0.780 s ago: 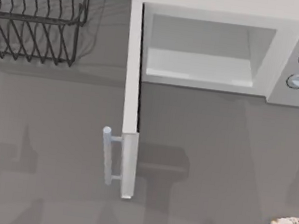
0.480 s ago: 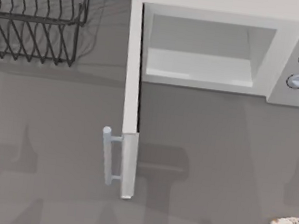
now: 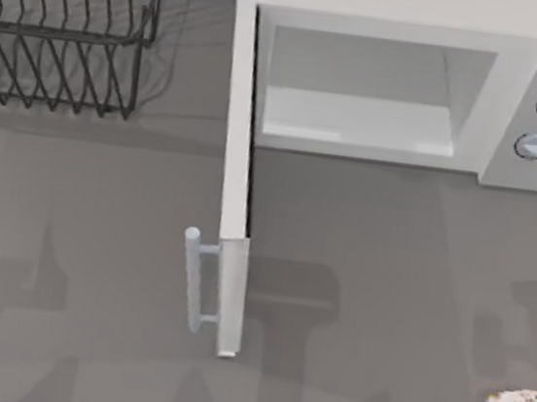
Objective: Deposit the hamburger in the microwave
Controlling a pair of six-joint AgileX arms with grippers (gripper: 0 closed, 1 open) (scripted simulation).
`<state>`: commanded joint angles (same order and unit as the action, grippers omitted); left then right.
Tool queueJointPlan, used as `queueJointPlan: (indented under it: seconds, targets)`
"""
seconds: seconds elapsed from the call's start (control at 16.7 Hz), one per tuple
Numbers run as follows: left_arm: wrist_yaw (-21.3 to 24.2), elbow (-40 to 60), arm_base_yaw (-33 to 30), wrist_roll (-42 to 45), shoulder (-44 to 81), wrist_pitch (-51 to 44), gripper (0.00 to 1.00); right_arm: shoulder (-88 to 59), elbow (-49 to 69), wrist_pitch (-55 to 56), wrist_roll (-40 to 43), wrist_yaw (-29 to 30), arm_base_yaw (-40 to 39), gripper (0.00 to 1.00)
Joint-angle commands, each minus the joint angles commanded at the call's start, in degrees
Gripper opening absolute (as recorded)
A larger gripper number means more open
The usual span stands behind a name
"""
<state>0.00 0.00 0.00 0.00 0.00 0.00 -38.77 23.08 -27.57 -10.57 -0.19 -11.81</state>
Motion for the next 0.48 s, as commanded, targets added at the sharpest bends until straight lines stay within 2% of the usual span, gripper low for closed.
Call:
queueJointPlan:
  seconds: [0.24,0.48]
  targets:
    - [0.0,0.0,0.0,0.0,0.0,0.0,1.0,-22.0,10.8,-13.5,-5.2,-0.1,-5.5,1.0]
    - [0.0,0.0,0.0,0.0,0.0,0.0,1.0,-37.0,19.6,-23.5,-9.1,0.0,-9.8,1.0]
